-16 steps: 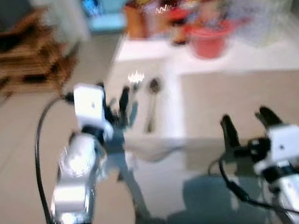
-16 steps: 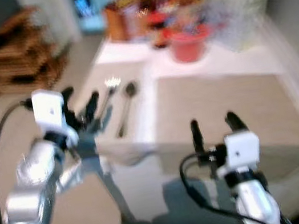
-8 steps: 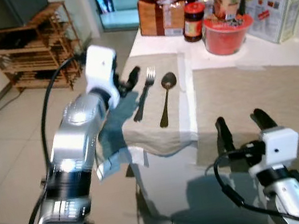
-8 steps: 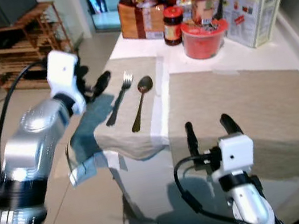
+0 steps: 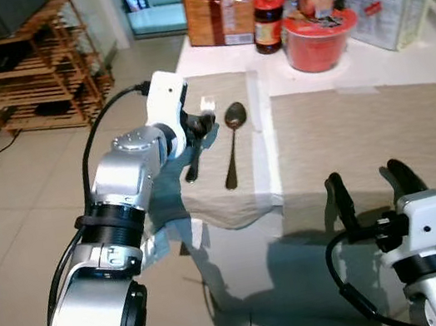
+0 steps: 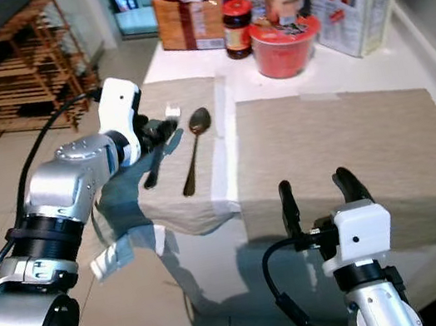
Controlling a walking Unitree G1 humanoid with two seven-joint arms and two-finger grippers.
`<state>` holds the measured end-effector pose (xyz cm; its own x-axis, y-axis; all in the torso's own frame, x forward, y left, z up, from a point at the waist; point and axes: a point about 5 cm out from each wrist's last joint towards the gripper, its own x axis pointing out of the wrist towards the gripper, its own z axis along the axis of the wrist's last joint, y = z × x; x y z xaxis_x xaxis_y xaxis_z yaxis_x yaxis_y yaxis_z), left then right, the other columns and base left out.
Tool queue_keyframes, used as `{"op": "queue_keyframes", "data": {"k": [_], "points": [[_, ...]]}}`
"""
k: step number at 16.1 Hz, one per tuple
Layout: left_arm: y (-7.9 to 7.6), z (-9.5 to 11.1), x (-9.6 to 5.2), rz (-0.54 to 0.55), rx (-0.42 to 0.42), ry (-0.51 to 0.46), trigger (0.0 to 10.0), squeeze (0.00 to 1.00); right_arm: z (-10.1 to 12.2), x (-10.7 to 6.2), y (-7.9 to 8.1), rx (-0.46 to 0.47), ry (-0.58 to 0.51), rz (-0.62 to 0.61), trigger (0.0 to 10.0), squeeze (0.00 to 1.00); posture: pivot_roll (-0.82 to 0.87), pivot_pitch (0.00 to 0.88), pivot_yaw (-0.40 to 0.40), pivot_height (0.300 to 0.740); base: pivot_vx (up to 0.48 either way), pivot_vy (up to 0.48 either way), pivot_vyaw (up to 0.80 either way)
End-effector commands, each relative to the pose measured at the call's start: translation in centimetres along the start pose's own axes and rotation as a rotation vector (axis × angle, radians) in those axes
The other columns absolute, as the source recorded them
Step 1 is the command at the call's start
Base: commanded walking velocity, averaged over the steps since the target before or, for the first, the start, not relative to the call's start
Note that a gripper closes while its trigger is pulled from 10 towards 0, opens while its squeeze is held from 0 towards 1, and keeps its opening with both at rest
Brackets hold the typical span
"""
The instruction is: Setting the table
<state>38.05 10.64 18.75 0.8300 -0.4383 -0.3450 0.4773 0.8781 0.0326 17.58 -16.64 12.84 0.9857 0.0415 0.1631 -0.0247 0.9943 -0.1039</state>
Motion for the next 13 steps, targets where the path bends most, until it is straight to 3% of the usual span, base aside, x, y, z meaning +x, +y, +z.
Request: {"op": "queue_keyframes", "data": {"k": [1, 8, 12, 13], "points": [[0.0, 0.3, 0.3, -0.010, 0.021, 0.011, 10.0, 0.00, 0.3, -0.3, 0.0, -0.005, 0.008, -0.010, 10.0, 0.00, -0.23, 0.072, 0.096, 0.727, 0.000, 0.000, 0.00], [0.0, -0.5, 0.9, -0.017, 0.047, 0.073, 10.0, 0.00, 0.3, -0.8, 0.2, 0.001, 0.035, -0.019, 10.0, 0.00, -0.23, 0.082, 0.100, 0.727, 0.000, 0.000, 0.00], [0.3, -1.6, 1.0, -0.019, -0.003, 0.144, 10.0, 0.00, 0.3, -0.9, 0.2, 0.003, 0.043, -0.018, 10.0, 0.00, -0.23, 0.090, 0.098, 0.727, 0.000, 0.000, 0.00], [0.4, -1.9, 1.1, -0.015, -0.037, 0.163, 7.7, 0.00, 0.3, -0.9, 0.2, 0.004, 0.043, -0.019, 10.0, 0.00, -0.23, 0.091, 0.099, 0.727, 0.000, 0.000, 0.00]]}}
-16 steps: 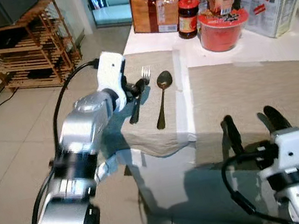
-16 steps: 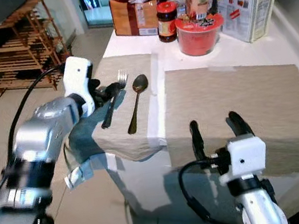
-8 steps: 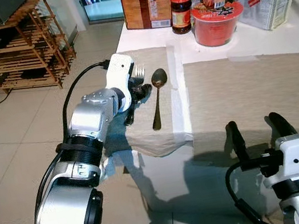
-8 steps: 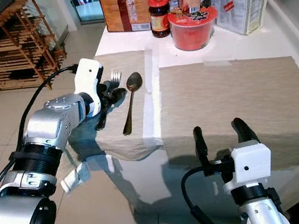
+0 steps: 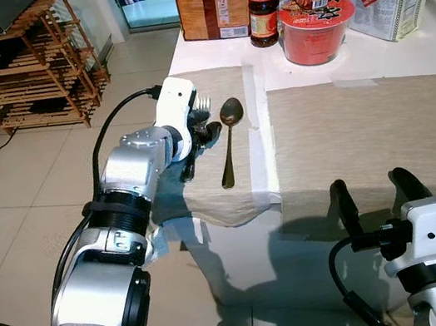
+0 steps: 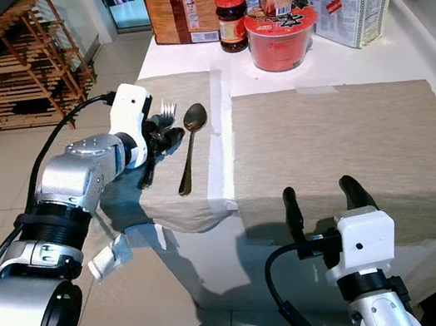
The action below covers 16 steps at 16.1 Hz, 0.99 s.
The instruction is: Setting the table
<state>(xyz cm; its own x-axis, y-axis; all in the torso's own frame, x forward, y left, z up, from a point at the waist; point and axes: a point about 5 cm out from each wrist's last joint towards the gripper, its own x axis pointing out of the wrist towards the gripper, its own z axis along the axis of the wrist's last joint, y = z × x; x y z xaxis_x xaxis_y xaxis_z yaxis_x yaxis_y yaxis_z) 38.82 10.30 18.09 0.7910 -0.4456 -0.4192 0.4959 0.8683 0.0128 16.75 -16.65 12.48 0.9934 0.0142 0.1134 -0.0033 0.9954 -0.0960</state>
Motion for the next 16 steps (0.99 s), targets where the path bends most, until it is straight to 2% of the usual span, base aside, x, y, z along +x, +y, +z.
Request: {"op": "queue_keyframes", "data": {"k": [1, 13, 15, 16], "points": [[0.4, -1.7, 0.2, 0.010, -0.045, 0.097, 0.0, 0.00, 0.5, 0.0, 0.1, 0.000, -0.009, 0.003, 10.0, 0.00, -0.23, 0.091, 0.099, 0.727, 0.000, 0.000, 0.00], [0.6, -3.1, 0.4, 0.009, -0.024, 0.116, 0.0, 0.00, 0.3, 0.0, 0.3, 0.001, 0.000, 0.025, 10.0, 0.00, -0.22, 0.076, 0.094, 0.727, 0.000, 0.000, 0.00], [-0.1, -4.4, 0.4, -0.017, 0.047, 0.093, 0.0, 0.00, 0.1, 0.0, 0.3, 0.002, 0.007, 0.030, 10.0, 0.00, -0.21, 0.069, 0.092, 0.727, 0.000, 0.000, 0.00], [-0.1, -4.5, 0.4, -0.019, 0.047, 0.094, 0.0, 0.00, 0.0, 0.0, 0.3, 0.003, 0.007, 0.030, 10.0, 0.00, -0.21, 0.069, 0.092, 0.727, 0.000, 0.000, 0.00]]}}
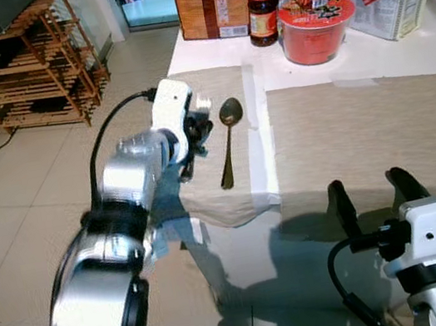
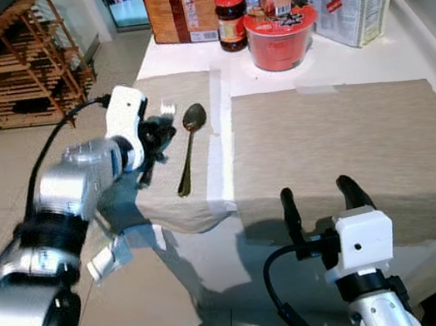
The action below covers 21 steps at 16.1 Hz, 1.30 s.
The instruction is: Setting the table
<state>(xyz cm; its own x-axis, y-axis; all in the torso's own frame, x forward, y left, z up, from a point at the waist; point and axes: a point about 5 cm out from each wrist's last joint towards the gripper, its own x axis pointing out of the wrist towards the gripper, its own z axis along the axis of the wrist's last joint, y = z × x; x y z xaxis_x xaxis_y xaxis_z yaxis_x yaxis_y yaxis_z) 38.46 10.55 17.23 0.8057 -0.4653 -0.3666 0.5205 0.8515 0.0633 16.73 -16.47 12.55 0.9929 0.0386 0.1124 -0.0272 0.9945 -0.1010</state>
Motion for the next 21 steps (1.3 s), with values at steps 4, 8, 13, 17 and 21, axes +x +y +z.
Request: {"op": "queue_keyframes", "data": {"k": [4, 8, 13, 17, 21], "points": [[0.4, -3.5, -0.1, 0.046, 0.009, 0.118, 0.0, 0.00, -0.2, 0.0, 0.1, 0.007, 0.012, 0.007, 10.0, 0.00, -0.21, 0.073, 0.090, 0.727, 0.000, 0.000, 0.00], [1.6, -0.3, -1.3, 0.156, 0.040, -0.095, 0.0, 0.00, -0.3, 0.3, 0.1, 0.006, 0.012, 0.011, 10.0, 0.00, -0.20, 0.068, 0.084, 0.727, 0.000, 0.000, 0.00], [3.2, 0.6, -3.5, 0.266, 0.042, -0.300, 0.0, 0.00, -0.6, 0.9, 0.1, 0.005, 0.007, 0.022, 10.0, 0.00, -0.18, 0.054, 0.079, 0.727, 0.000, 0.000, 0.00], [3.4, 0.9, -5.9, 0.304, 0.025, -0.462, 0.0, 0.00, -1.1, 1.5, 0.1, 0.001, 0.005, 0.035, 10.0, 0.00, -0.15, 0.039, 0.072, 0.727, 0.000, 0.000, 0.00], [1.9, -0.6, -8.0, 0.332, 0.047, -0.554, 0.0, 0.00, -1.4, 2.2, -0.2, -0.012, -0.010, 0.033, 10.0, 0.00, -0.14, 0.024, 0.062, 0.727, 0.000, 0.000, 0.00]]}}
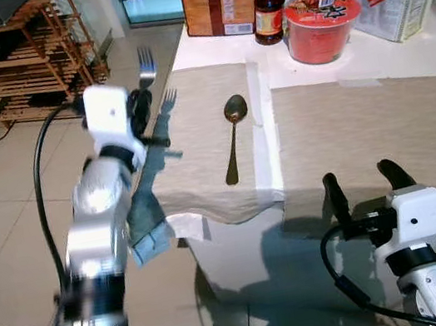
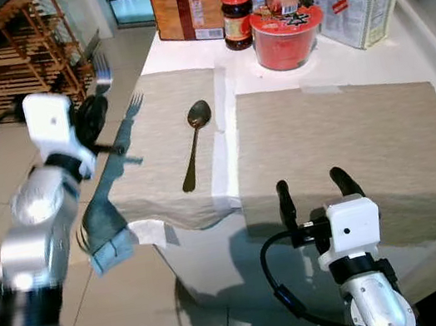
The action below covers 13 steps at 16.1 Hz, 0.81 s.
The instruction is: Setting the table
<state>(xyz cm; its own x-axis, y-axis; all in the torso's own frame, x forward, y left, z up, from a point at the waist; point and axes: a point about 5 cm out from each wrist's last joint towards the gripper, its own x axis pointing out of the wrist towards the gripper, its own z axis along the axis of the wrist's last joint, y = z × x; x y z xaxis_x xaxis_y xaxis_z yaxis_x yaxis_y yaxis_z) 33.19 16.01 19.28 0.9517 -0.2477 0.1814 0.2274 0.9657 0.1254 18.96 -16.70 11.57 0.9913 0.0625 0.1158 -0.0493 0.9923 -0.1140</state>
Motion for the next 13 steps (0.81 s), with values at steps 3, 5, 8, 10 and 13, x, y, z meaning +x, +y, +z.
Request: {"op": "queue_keyframes", "data": {"k": [3, 5, 8, 10, 13], "points": [[-0.5, -1.1, -3.0, -0.011, 0.024, -0.017, 0.0, 0.00, 0.3, 0.6, -0.5, -0.022, -0.041, -0.023, 10.0, 0.00, -0.14, 0.021, 0.063, 0.727, 0.000, 0.000, 0.00], [-0.5, -2.6, -5.7, -0.006, -0.020, 0.052, 0.0, 0.00, 0.9, 0.8, -0.8, -0.041, -0.080, -0.044, 10.0, 0.00, -0.14, 0.021, 0.068, 0.727, 0.000, 0.000, 0.00], [-1.6, -2.4, -6.9, -0.025, -0.066, 0.068, 0.0, 0.00, 1.9, 0.8, -1.0, -0.075, -0.137, -0.064, 10.0, 0.00, -0.13, 0.022, 0.064, 0.727, 0.000, 0.000, 0.00], [-2.1, -2.2, -6.9, -0.050, -0.065, 0.061, 0.0, 0.00, 2.2, 0.7, -1.1, -0.086, -0.151, -0.073, 10.0, 0.00, -0.14, 0.015, 0.062, 0.727, 0.000, 0.000, 0.00], [-2.3, -2.1, -7.0, -0.076, -0.049, 0.065, 0.0, 0.00, 2.6, 0.5, -1.2, -0.078, -0.157, -0.092, 10.0, 0.00, -0.14, 0.012, 0.062, 0.727, 0.000, 0.000, 0.00]]}}
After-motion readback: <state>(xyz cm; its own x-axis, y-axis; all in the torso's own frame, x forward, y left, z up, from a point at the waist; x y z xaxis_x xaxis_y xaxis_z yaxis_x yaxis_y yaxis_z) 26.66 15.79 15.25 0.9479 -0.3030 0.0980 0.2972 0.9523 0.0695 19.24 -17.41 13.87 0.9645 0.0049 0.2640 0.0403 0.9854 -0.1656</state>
